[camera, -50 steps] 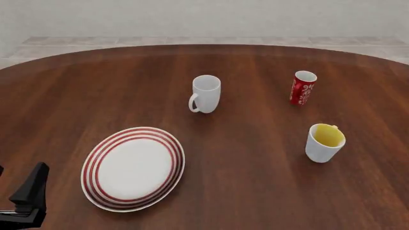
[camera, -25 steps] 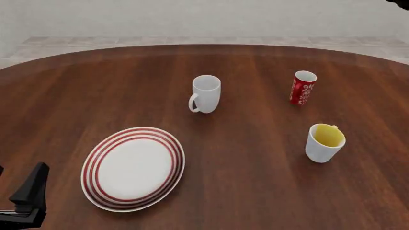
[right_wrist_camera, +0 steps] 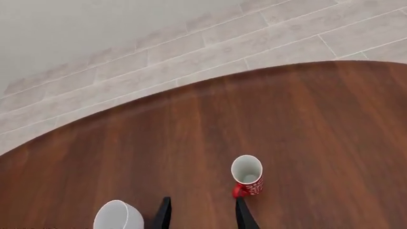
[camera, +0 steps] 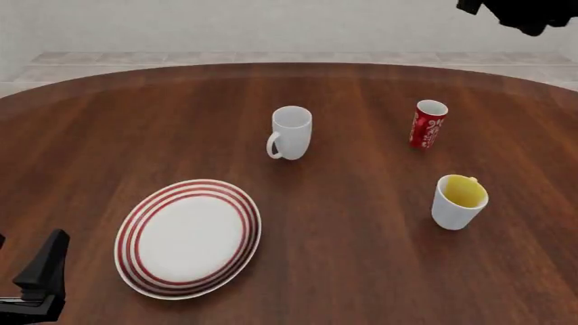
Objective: Pick up the red mug and put it on the plate
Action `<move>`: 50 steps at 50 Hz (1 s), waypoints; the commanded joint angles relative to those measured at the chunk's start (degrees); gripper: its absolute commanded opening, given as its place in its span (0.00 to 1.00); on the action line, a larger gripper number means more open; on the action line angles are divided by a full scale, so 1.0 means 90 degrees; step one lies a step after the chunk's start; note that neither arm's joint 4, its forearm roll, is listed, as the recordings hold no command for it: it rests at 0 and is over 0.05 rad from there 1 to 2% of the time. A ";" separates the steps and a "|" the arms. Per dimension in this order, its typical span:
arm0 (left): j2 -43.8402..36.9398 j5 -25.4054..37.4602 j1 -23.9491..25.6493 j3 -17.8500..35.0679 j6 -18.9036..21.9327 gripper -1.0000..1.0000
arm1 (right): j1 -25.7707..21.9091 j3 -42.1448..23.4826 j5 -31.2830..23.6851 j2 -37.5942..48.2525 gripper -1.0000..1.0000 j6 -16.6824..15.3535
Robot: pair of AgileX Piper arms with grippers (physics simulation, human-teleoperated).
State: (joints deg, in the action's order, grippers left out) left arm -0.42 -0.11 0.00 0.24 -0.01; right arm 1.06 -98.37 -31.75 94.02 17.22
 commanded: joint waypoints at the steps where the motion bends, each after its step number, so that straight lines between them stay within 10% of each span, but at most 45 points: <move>1: 0.0001 0.0000 -0.0001 0.0000 -0.0001 1.00 | 0.0026 -0.0116 0.0074 0.0536 1.00 -0.0040; 50: -0.0001 0.0000 0.0000 0.0000 -0.0002 1.00 | 0.0201 -0.0521 0.0045 0.1702 1.00 0.0617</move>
State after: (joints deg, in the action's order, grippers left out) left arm -0.43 -0.11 0.00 0.24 -0.01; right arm 2.91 -102.92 -31.53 107.79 21.55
